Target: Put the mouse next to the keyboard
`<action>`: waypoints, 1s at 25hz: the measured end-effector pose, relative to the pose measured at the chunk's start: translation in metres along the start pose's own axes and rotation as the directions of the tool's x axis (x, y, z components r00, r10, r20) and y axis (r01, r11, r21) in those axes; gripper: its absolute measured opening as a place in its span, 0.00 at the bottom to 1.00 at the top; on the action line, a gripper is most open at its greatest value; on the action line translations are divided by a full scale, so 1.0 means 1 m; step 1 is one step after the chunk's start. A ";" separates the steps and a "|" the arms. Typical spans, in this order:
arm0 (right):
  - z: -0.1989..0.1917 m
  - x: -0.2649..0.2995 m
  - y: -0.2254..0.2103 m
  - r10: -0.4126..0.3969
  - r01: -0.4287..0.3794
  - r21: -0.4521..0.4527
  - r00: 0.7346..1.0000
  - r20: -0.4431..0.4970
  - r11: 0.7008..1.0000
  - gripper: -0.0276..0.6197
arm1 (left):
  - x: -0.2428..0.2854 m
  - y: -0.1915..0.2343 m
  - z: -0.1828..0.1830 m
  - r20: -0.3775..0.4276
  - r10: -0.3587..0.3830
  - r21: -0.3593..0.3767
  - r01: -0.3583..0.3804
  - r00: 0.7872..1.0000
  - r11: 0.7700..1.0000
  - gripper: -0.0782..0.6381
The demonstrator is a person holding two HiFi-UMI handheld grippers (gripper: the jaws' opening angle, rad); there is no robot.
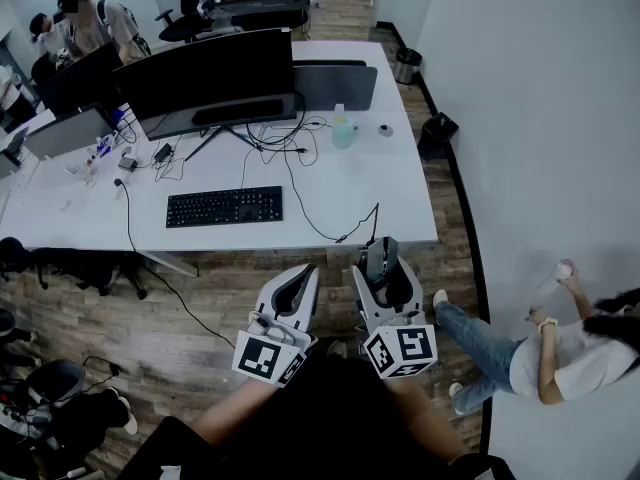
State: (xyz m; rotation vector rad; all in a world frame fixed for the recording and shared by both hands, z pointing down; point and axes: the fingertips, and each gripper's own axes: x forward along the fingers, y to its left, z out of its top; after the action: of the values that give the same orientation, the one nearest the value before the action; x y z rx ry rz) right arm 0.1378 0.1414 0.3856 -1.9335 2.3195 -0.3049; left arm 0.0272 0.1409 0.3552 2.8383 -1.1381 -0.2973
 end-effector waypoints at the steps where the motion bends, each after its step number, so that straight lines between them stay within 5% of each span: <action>1: 0.000 -0.001 -0.002 0.000 0.000 0.000 1.000 -0.002 1.000 0.53 | 0.001 -0.001 0.000 0.000 0.004 0.000 -0.004 1.000 1.000 0.11; 17: -0.012 0.006 -0.023 0.117 -0.114 0.085 0.993 -0.034 0.990 0.53 | -0.008 -0.004 -0.022 -0.045 0.181 0.027 -0.180 0.982 0.983 0.11; 25: -0.024 0.045 -0.026 0.104 -0.101 0.056 0.993 -0.062 0.993 0.53 | 0.023 0.030 -0.035 -0.055 0.183 0.070 -0.179 0.982 0.981 0.11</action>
State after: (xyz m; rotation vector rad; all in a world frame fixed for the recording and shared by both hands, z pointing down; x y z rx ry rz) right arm 0.1492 0.0947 0.4165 -1.7990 2.4151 -0.4213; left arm 0.0306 0.1033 0.3902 2.7499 -1.4054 -0.1624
